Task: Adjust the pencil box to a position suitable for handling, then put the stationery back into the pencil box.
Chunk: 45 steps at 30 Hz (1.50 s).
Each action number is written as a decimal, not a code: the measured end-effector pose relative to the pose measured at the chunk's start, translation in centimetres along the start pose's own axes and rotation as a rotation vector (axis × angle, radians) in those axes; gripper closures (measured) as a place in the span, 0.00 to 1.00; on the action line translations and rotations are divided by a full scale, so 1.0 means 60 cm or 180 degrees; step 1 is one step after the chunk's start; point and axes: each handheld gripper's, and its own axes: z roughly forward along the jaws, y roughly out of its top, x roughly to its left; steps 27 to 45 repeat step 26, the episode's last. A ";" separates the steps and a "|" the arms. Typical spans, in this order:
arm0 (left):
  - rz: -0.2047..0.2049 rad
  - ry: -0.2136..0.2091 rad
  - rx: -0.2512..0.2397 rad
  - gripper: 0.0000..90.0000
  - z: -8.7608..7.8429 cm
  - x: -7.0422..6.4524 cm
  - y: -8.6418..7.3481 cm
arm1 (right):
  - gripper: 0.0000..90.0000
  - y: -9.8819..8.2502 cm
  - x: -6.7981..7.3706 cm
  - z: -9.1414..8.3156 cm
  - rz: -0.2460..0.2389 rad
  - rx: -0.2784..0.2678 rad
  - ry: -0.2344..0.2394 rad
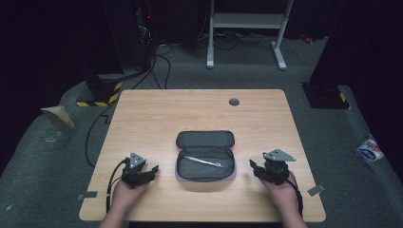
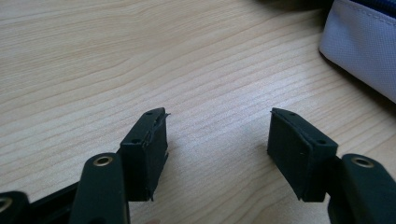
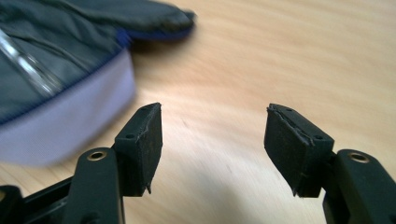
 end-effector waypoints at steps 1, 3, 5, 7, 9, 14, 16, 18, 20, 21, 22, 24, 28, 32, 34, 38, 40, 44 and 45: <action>0.0001 0.0000 -0.0001 0.42 0.000 0.000 0.000 | 0.41 -0.008 -0.005 -0.002 0.0038 0.0021 -0.0015; -0.0001 -0.0001 -0.0001 0.42 0.000 0.000 0.000 | 0.40 -0.021 -0.013 -0.005 0.0092 0.0084 -0.0072; 0.0006 -0.0005 -0.0003 0.42 0.000 0.000 0.000 | 0.39 -0.036 -0.023 -0.008 0.0113 0.0151 -0.0134; 0.0011 -0.0011 -0.0003 0.42 0.000 0.001 0.000 | 0.38 -0.047 -0.031 -0.008 0.0165 0.0217 -0.0165; 0.0018 -0.0010 -0.0004 0.42 0.000 0.001 0.000 | 0.37 -0.058 -0.041 -0.007 0.0234 0.0296 -0.0209; 0.0005 -0.0002 0.0000 0.42 -0.001 -0.001 0.000 | 0.36 -0.072 -0.051 -0.010 0.0313 0.0312 -0.0225; 0.0000 0.0007 -0.0004 0.42 0.000 -0.001 0.000 | 0.35 -0.073 -0.051 -0.012 0.0305 0.0318 -0.0223; -0.0002 0.0007 -0.0004 0.42 0.000 -0.001 0.000 | 0.34 -0.073 -0.051 -0.011 0.0299 0.0319 -0.0216; -0.0007 0.0006 0.0005 0.42 -0.001 -0.001 -0.001 | 0.34 -0.073 -0.050 -0.011 0.0301 0.0319 -0.0216; -0.0007 0.0011 0.0003 0.42 -0.001 -0.001 -0.001 | 0.34 -0.073 -0.050 -0.011 0.0311 0.0320 -0.0220; -0.0011 0.0010 0.0002 0.42 -0.002 -0.002 -0.001 | 0.34 -0.073 -0.049 -0.011 0.0309 0.0321 -0.0230; -0.0007 0.0005 0.0000 0.42 -0.002 -0.002 -0.002 | 0.34 -0.072 -0.049 -0.009 0.0305 0.0316 -0.0237; 0.0005 -0.0007 0.0001 0.42 -0.002 -0.002 -0.002 | 0.34 -0.070 -0.047 -0.007 0.0304 0.0318 -0.0231; 0.0005 -0.0007 0.0001 0.42 -0.002 -0.002 -0.002 | 0.34 -0.070 -0.047 -0.007 0.0304 0.0318 -0.0231; 0.0005 -0.0007 0.0001 0.42 -0.002 -0.002 -0.002 | 0.34 -0.070 -0.047 -0.007 0.0304 0.0318 -0.0231; 0.0005 -0.0007 0.0001 0.42 -0.002 -0.002 -0.002 | 0.34 -0.070 -0.047 -0.007 0.0304 0.0318 -0.0231; 0.0005 -0.0007 0.0001 0.42 -0.002 -0.002 -0.002 | 0.34 -0.070 -0.047 -0.007 0.0304 0.0318 -0.0231; 0.0005 -0.0007 0.0001 0.42 -0.002 -0.002 -0.002 | 0.34 -0.070 -0.047 -0.007 0.0304 0.0318 -0.0231; 0.0005 -0.0007 0.0001 0.42 -0.002 -0.002 -0.002 | 0.34 -0.070 -0.047 -0.007 0.0304 0.0318 -0.0231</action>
